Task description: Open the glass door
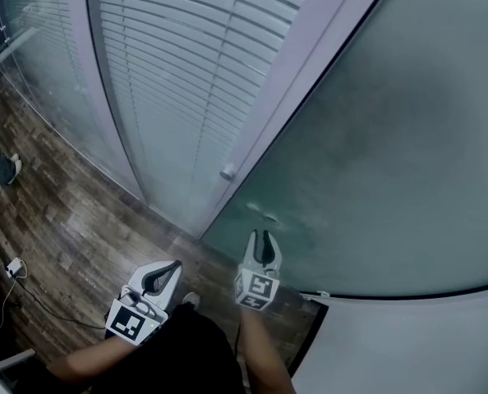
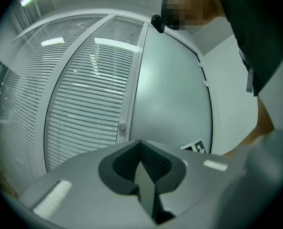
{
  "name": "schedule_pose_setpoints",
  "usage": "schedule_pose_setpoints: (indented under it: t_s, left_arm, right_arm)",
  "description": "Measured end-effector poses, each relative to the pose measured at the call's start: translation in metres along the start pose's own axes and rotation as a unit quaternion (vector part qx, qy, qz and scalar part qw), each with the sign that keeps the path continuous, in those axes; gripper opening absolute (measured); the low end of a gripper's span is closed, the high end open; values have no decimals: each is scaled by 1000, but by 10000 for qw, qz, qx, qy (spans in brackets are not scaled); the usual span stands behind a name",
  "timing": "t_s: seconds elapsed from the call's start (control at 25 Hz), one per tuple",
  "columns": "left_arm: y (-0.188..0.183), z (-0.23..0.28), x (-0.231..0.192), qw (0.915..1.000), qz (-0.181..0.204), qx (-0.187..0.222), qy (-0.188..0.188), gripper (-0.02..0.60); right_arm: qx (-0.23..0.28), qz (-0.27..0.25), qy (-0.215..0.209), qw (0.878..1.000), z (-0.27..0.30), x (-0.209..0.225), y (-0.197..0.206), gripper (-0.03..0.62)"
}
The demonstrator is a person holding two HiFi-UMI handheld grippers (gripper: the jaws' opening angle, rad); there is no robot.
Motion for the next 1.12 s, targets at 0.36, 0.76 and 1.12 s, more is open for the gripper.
schedule_pose_setpoints:
  t_s: [0.36,0.76,1.12]
  left_arm:
    - [10,-1,-10,9999,-62,-79,63,-2]
    - [10,4,-22,9998,-67,-142,94,-2]
    - [7,6,-36,9998,-109,-146,52,-2]
  right_arm:
    - [-307,156,214,9992,22,5,26,107]
    - [-390,336,360,9980,42,8,32,121]
    - [-403,376,608,9966,49,15,31,110]
Point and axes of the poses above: the fingertips, and each gripper's own axes: z forward along the fingers, x to its right, y out of its underside, the point moved 1 cm from there along -z, backward along the fingers, and after that the axes turned 11 degrees about -z, right-handed, at the moved point
